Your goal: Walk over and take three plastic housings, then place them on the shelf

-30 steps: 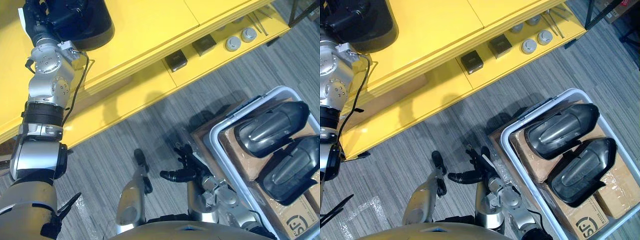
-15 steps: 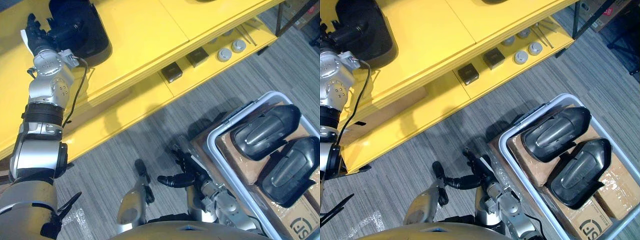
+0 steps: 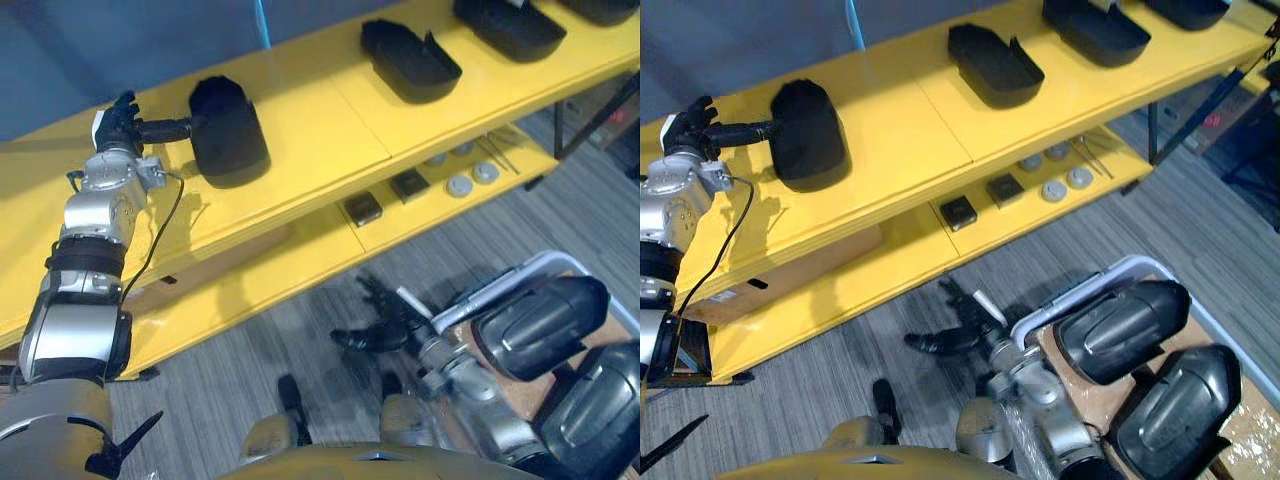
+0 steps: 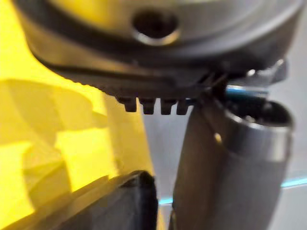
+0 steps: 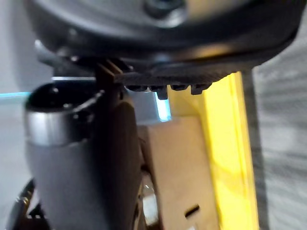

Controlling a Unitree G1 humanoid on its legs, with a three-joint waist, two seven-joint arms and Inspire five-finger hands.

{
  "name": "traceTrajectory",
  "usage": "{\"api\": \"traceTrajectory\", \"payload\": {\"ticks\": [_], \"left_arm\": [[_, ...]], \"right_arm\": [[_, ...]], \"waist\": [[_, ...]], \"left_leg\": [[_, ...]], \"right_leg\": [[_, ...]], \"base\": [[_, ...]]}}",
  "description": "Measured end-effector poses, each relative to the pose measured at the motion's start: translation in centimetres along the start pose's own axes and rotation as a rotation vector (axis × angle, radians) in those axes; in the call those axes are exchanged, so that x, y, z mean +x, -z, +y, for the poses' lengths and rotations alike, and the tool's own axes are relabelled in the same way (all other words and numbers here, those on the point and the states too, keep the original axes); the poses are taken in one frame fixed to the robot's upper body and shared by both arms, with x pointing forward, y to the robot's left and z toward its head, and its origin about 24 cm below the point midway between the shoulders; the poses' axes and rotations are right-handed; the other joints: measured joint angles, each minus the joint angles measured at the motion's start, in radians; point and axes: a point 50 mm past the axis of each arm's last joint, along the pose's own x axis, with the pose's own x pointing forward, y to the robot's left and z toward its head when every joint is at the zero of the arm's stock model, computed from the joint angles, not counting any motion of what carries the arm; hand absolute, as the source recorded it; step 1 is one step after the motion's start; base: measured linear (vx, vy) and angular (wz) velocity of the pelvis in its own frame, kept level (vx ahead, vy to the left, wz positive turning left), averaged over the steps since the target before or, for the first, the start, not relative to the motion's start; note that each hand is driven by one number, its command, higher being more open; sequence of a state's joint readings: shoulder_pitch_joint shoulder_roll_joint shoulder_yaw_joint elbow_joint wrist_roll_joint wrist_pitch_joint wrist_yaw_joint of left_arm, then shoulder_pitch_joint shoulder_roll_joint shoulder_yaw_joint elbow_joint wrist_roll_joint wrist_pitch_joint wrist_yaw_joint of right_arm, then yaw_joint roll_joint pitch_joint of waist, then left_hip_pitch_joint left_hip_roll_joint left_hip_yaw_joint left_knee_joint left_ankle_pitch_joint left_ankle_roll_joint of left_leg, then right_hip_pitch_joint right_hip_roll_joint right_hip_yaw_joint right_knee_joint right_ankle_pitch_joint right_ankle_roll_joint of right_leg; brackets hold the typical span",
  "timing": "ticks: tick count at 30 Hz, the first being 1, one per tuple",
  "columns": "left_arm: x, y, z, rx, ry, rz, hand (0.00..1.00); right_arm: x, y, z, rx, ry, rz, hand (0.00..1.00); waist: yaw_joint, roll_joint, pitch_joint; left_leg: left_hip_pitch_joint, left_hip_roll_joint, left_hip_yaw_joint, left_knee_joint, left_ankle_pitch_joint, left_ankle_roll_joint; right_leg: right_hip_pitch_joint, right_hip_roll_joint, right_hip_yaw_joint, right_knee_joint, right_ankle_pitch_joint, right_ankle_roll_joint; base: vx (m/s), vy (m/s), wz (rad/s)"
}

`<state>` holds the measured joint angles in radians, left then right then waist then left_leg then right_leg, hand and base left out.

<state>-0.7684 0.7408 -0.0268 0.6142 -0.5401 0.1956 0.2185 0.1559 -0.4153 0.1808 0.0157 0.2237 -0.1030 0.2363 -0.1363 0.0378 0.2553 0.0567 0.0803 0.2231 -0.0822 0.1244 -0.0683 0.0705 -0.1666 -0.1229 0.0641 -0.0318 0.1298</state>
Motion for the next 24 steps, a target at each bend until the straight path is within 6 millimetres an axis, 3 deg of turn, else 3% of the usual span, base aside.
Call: {"api": "traceTrajectory", "payload": {"ticks": [2, 3, 4, 5, 8, 9, 11, 14, 16, 20, 24], "left_arm": [[-1.1, -1.0, 1.2, -0.041, -0.012, -0.12, 1.0], [-2.6, -1.8, 2.1, -0.07, -0.027, -0.24, 1.0], [-3.0, -2.1, 2.3, -0.077, -0.032, -0.267, 1.0], [-4.4, -2.7, 3.2, -0.106, -0.054, -0.367, 1.0], [-9.3, -3.6, 4.2, -0.258, -0.102, -0.616, 1.0], [-11.9, -2.8, 4.2, -0.319, -0.129, -0.69, 1.0], [-13.6, -1.6, 4.2, -0.35, -0.157, -0.704, 1.0], [-16.4, 2.8, 4.5, -0.378, -0.255, -0.578, 1.0], [-17.9, 6.6, 5.0, -0.356, -0.324, -0.403, 1.0], [-21.0, 13.2, 6.2, -0.263, -0.512, -0.08, 1.0], [-25.1, 17.8, 8.3, -0.095, -0.742, 0.135, 1.0]], "right_arm": [[0.1, -2.7, -3.4, -0.064, 0.095, -0.091, 1.0], [0.2, -4.8, -5.2, -0.103, 0.159, -0.165, 1.0], [0.2, -5.2, -5.5, -0.107, 0.172, -0.182, 1.0], [0.5, -6.9, -6.3, -0.113, 0.211, -0.255, 1.0], [1.0, -10.8, -6.4, -0.102, 0.246, -0.45, 1.0], [1.3, -12.2, -5.7, -0.086, 0.241, -0.527, 1.0], [1.8, -12.9, -5.0, -0.072, 0.222, -0.567, 1.0], [3.6, -14.1, -3.0, -0.033, 0.151, -0.61, 1.0], [5.7, -14.9, -1.4, -0.001, 0.083, -0.593, 1.0], [9.9, -16.1, 1.0, 0.044, 0.028, -0.525, 1.0], [12.8, -17.0, 1.7, -0.006, 0.082, -0.484, 1.0]], "waist": [[0.012, -0.004, -0.024], [0.025, -0.004, -0.051], [0.027, -0.004, -0.057], [0.031, -0.004, -0.078], [0.059, 0.003, -0.126], [0.077, 0.007, -0.146], [0.099, 0.009, -0.162], [0.163, 0.009, -0.174], [0.201, -0.002, -0.18], [0.282, -0.051, -0.184], [0.339, -0.086, -0.183]], "left_leg": [[0.006, -0.001, -0.008, 0.0, 0.0, 0.0], [0.006, -0.003, -0.011, 0.0, 0.0, 0.0], [0.006, -0.003, -0.012, -0.001, 0.0, 0.0], [0.006, -0.004, -0.02, -0.001, 0.0, -0.001], [0.005, -0.005, -0.047, -0.001, 0.001, -0.001], [0.006, -0.008, -0.074, -0.001, 0.002, -0.003], [0.006, -0.008, -0.093, -0.001, 0.005, -0.006], [0.003, -0.007, -0.146, -0.003, 0.017, -0.01], [-0.006, -0.007, -0.177, -0.006, 0.024, -0.018], [-0.043, -0.01, -0.236, -0.006, 0.042, -0.022], [-0.071, -0.023, -0.27, -0.006, 0.046, -0.02]], "right_leg": [[0.01, 0.002, -0.008, -0.004, 0.001, 0.001], [0.011, 0.003, -0.008, -0.004, 0.001, 0.001], [0.011, 0.003, -0.009, -0.005, 0.001, 0.001], [0.019, 0.005, -0.017, -0.011, 0.001, 0.001], [0.035, 0.006, -0.042, -0.023, 0.001, 0.001], [0.057, 0.006, -0.07, -0.037, 0.001, 0.001], [0.073, 0.008, -0.092, -0.048, 0.001, 0.0], [0.107, 0.016, -0.149, -0.054, -0.002, -0.005], [0.119, 0.02, -0.183, -0.064, -0.006, -0.01], [0.123, 0.025, -0.25, -0.067, -0.013, -0.015], [0.122, 0.018, -0.294, -0.069, -0.014, -0.016]], "base": [[-0.03, 0.004, 0.08], [-0.02, 0.005, 0.03], [-0.01, 0.003, 0.06], [0.0, -0.01, 0.12], [0.0, -0.015, 0.25], [0.0, -0.027, 0.45], [0.0, -0.028, 0.42], [-0.06, -0.046, 0.51], [-0.1, -0.044, 0.48], [-0.06, -0.029, 0.43], [0.0, 0.002, 0.37]]}}
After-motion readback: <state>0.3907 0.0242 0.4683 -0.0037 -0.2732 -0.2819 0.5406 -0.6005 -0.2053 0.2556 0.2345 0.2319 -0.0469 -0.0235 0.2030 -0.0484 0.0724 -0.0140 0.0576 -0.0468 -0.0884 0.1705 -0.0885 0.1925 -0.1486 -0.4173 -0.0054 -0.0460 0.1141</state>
